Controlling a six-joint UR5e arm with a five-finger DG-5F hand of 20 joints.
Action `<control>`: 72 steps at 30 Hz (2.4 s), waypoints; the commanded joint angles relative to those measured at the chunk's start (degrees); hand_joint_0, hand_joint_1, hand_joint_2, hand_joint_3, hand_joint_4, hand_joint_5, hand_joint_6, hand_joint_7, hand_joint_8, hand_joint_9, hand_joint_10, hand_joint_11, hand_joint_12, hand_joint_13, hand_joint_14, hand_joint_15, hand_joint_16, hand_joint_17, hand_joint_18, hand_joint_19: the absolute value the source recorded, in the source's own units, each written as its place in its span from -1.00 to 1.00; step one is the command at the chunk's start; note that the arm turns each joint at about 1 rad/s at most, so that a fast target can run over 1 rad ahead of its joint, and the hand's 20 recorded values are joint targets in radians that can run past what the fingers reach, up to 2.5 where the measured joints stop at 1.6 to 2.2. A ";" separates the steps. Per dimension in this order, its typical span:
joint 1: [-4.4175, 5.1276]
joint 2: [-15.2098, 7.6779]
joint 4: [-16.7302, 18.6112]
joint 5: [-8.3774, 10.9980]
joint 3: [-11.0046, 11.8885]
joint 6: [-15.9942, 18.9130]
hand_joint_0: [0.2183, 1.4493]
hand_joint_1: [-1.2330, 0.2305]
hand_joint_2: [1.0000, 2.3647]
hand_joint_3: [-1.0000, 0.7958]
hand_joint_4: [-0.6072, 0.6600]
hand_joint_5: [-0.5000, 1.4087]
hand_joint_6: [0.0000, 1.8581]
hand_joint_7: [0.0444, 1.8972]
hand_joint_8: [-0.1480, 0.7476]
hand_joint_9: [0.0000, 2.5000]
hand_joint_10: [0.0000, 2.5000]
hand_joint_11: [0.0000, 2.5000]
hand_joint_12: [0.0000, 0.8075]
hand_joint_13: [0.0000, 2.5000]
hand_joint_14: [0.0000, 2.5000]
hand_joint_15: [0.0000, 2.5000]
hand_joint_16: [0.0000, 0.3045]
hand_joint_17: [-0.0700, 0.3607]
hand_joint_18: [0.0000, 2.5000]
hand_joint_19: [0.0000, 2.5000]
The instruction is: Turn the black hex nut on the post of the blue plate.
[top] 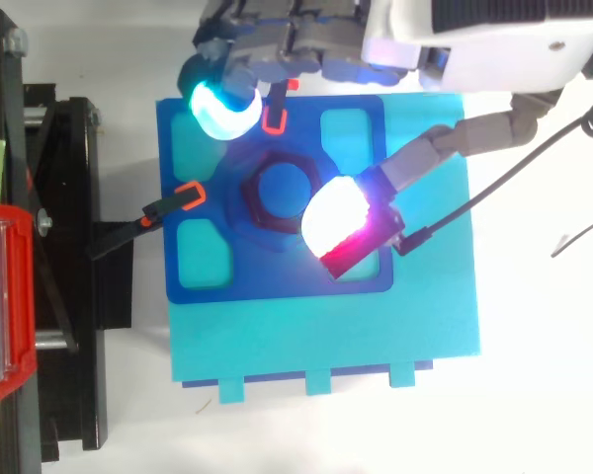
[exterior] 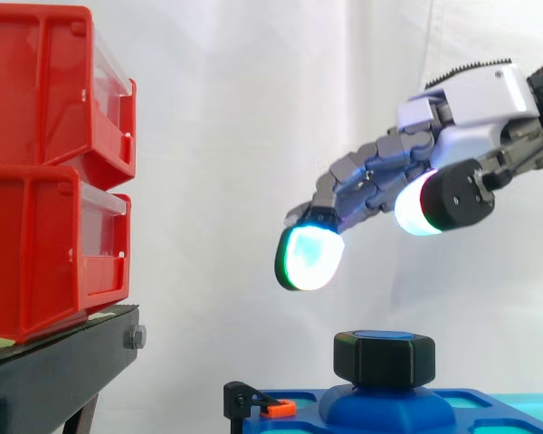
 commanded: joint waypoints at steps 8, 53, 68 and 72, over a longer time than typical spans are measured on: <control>3.34 -1.24 1.57 2.83 0.34 0.01 -0.58 0.07 -1.00 -0.44 0.28 -0.68 -0.46 -0.21 -0.07 -0.70 -1.00 -1.00 -0.08 -0.98 -1.00 -1.00 -0.67 -0.15 -1.00 -1.00; 5.62 -2.03 -2.21 5.21 -0.19 0.01 -0.58 0.08 -1.00 -0.44 0.29 -0.68 -0.46 -0.21 -0.07 -0.70 -1.00 -1.00 -0.09 -0.98 -1.00 -1.00 -0.66 -0.14 -1.00 -1.00; 1.84 -2.03 -1.77 1.69 -0.19 -1.58 -0.58 0.07 -1.00 -0.44 0.28 -0.68 -0.46 -0.20 -0.07 -0.70 -1.00 -1.00 -0.08 -0.98 -1.00 -1.00 -0.66 -0.14 -1.00 -1.00; 0.88 -2.03 -1.24 0.37 -0.19 -2.46 -0.58 0.07 -1.00 -0.44 0.28 -0.68 -0.46 -0.21 -0.07 -0.70 -1.00 -1.00 -0.09 -0.98 -1.00 -1.00 -0.66 -0.14 -1.00 -1.00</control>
